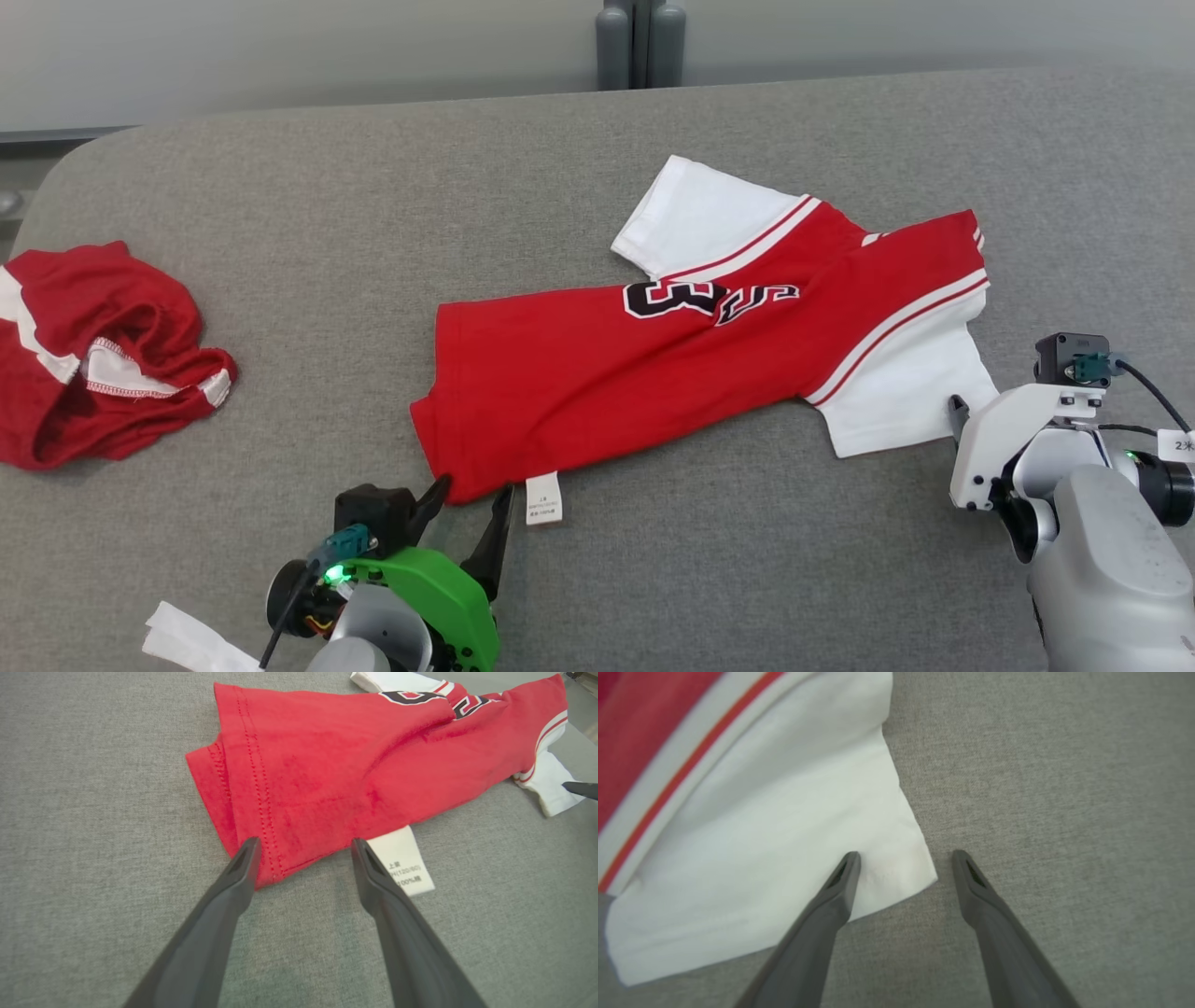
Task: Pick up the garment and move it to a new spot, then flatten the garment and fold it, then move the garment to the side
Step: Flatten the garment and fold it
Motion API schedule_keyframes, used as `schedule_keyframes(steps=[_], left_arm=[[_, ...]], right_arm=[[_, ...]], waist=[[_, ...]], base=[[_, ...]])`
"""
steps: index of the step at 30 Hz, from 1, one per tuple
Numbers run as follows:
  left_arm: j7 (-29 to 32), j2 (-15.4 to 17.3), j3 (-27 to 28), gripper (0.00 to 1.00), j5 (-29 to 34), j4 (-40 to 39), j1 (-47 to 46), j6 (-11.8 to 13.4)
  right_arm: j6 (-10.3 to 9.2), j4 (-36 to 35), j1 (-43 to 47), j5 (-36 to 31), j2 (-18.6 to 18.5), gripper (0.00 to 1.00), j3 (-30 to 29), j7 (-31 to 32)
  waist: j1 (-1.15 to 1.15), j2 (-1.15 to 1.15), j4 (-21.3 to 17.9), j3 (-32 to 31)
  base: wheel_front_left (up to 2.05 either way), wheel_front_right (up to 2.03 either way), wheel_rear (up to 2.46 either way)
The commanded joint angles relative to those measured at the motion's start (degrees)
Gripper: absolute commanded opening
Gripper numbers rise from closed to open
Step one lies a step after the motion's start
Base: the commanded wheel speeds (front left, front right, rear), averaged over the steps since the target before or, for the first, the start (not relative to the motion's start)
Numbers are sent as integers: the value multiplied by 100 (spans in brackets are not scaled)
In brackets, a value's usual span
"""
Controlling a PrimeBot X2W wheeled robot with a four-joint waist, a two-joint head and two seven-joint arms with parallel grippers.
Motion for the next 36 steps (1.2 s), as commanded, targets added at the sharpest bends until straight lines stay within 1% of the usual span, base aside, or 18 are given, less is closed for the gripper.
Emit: schedule_keyframes(steps=[1,3,5,7,10,21,24,30,36], left_arm=[[13,56,-24,100,-19,-4,-95,-17],[19,71,-53,100,-25,-7,-134,-12],[48,68,-16,100,-12,12,-137,106],[75,69,11,100,-43,19,-101,171],[60,106,23,100,-66,5,-38,190],[195,136,-110,100,-290,68,-49,85],[157,153,-159,100,-320,41,-57,80],[95,187,-249,100,-334,-57,-88,53],[92,206,-268,100,-396,6,-240,40]], right_arm=[[-8,171,-76,53,-42,100,35,60],[-7,386,-106,75,-54,100,71,74],[-7,544,-121,74,-75,100,76,36],[-6,647,-144,126,-68,100,97,-56],[-3,784,-177,168,-63,100,171,-143],[-3,1105,-195,453,-69,100,533,-370],[-3,1115,-176,560,-105,100,623,-433],[-3,1096,-136,848,-172,100,897,-350],[-2,1002,-257,1101,-217,100,1148,-416]], waist=[[0,0,114,95],[0,0,155,105],[0,0,180,91],[0,0,186,69],[0,0,158,34],[0,0,29,10],[0,0,16,16],[0,0,-2,99],[0,0,-4,202]], base=[[0,0,0],[0,0,0],[0,0,0],[0,0,0],[0,0,0],[0,0,0],[0,0,0],[0,0,0],[0,0,0]])
